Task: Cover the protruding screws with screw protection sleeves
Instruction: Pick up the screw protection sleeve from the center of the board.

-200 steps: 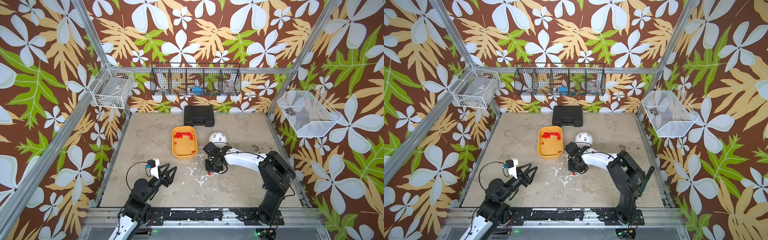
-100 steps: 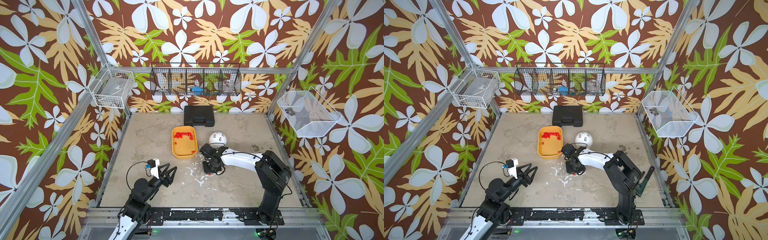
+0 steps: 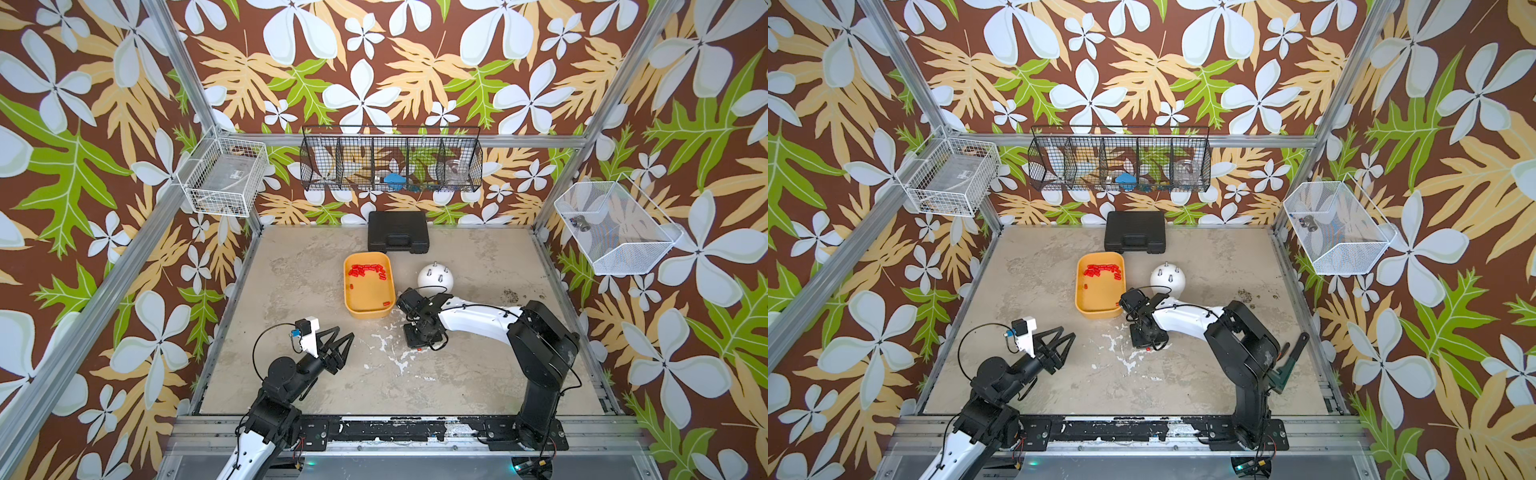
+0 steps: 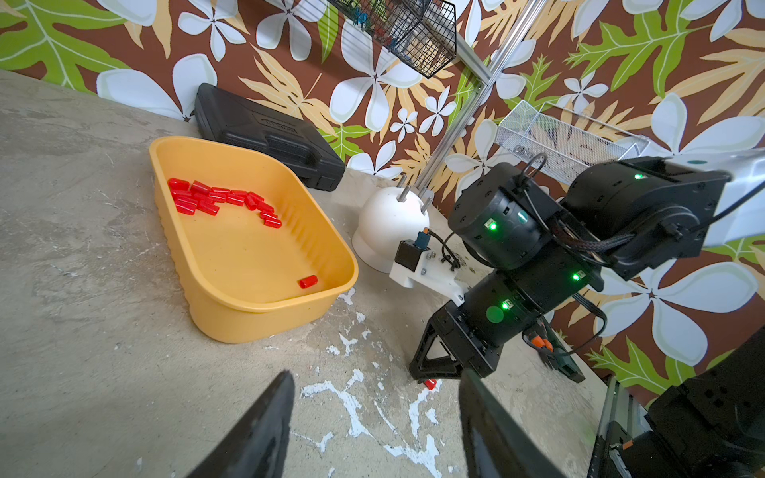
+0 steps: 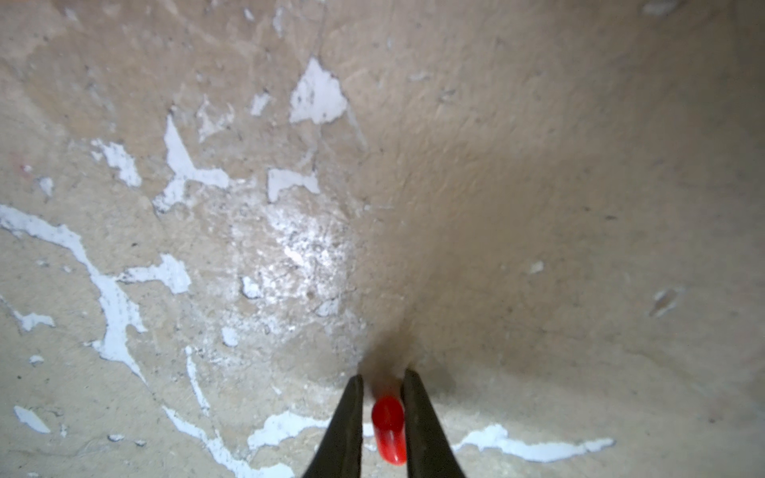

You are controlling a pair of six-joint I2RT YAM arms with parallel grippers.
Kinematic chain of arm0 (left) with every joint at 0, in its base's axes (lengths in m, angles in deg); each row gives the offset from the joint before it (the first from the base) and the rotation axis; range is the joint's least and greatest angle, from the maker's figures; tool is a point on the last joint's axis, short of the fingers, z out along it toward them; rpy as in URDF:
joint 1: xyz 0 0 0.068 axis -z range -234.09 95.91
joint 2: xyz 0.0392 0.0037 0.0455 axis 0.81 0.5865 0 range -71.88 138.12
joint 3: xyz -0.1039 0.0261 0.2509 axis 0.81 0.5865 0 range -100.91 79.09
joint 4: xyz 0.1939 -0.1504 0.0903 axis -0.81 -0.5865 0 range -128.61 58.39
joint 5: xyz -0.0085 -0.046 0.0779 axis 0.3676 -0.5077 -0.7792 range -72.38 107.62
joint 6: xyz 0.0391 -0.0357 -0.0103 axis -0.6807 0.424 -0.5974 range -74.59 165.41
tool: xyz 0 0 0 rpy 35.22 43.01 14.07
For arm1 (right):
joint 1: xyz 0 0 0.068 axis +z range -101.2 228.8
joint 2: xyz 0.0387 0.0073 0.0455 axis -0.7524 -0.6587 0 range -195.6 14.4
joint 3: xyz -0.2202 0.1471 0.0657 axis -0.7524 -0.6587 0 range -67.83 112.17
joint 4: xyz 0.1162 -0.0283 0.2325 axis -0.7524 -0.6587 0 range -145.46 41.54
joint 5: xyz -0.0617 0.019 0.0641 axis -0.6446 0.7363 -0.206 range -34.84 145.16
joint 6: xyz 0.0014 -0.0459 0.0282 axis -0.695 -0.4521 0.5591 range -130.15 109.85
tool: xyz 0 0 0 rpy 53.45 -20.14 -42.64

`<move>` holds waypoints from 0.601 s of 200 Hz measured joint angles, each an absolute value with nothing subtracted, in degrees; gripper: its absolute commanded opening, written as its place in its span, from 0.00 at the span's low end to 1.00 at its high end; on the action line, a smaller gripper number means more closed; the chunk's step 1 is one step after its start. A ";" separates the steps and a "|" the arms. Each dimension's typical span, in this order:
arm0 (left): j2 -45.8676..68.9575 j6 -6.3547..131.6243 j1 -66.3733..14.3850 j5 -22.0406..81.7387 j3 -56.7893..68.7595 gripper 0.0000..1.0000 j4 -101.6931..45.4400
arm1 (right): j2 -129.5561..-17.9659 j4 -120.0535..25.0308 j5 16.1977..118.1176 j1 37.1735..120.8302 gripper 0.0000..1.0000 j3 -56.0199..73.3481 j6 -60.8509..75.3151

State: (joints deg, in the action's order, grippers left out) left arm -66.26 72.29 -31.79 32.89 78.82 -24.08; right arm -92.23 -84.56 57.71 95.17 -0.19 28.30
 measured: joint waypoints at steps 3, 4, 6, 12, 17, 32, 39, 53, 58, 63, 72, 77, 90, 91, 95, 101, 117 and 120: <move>-66.26 72.29 -31.79 32.89 78.82 0.64 -24.08 | -92.25 -84.56 57.66 95.23 0.21 -0.19 28.22; -66.26 72.29 -31.79 32.89 78.82 0.64 -24.08 | -92.27 -84.56 57.66 95.23 0.21 -0.19 28.20; -66.26 72.29 -31.79 32.89 78.82 0.64 -24.08 | -92.29 -84.58 57.60 95.28 0.20 -0.19 28.17; -66.26 72.29 -31.79 32.89 78.82 0.64 -24.08 | -92.31 -84.65 57.36 95.37 0.20 -0.15 28.15; -66.26 72.29 -31.79 32.89 78.82 0.64 -24.08 | -92.31 -84.67 57.14 95.45 0.19 -0.15 28.11; -66.26 72.29 -31.79 32.89 78.82 0.64 -24.08 | -92.31 -84.67 56.74 95.65 0.18 -0.17 27.93; -66.26 72.29 -31.79 32.89 78.82 0.64 -24.08 | -92.31 -84.71 56.66 95.65 0.18 -0.17 27.93; -66.26 72.29 -31.79 32.89 78.82 0.64 -24.08 | -92.31 -84.87 56.59 95.69 0.19 -0.06 27.91; -66.26 72.29 -31.79 32.89 78.82 0.64 -24.08 | -92.33 -85.00 56.57 95.72 0.19 0.03 27.91; -66.26 72.29 -31.79 32.89 78.82 0.64 -24.08 | -92.36 -85.17 56.59 95.76 0.20 0.09 27.91; -66.26 72.29 -31.79 32.89 78.82 0.64 -24.08 | -92.36 -85.50 56.61 95.87 0.19 0.12 27.76; -66.26 72.29 -31.79 32.89 78.82 0.64 -24.08 | -92.36 -85.65 56.61 95.93 0.19 0.12 27.65; -66.26 72.29 -31.79 32.89 78.82 0.64 -24.08 | -92.36 -85.80 56.42 96.02 0.17 0.12 27.28; -66.26 72.29 -31.79 32.89 78.82 0.64 -24.08 | -92.36 -85.80 56.39 96.02 0.17 0.12 27.28; -66.26 72.29 -31.79 32.89 78.82 0.64 -24.08 | -92.36 -85.83 56.33 96.02 0.17 0.12 27.28; -66.26 72.29 -31.79 32.89 78.82 0.64 -24.08 | -92.36 -85.91 56.24 96.02 0.17 0.12 27.26; -66.26 72.29 -31.79 32.89 78.82 0.64 -24.08 | -92.36 -86.02 56.26 96.02 0.15 0.12 27.10; -66.26 72.29 -31.79 32.89 78.82 0.64 -24.08 | -92.36 -86.02 56.26 96.02 0.14 0.12 27.10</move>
State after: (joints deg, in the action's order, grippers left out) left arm -66.26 72.29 -31.79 32.89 78.82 -24.08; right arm -92.36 -86.02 56.26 96.02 0.12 27.10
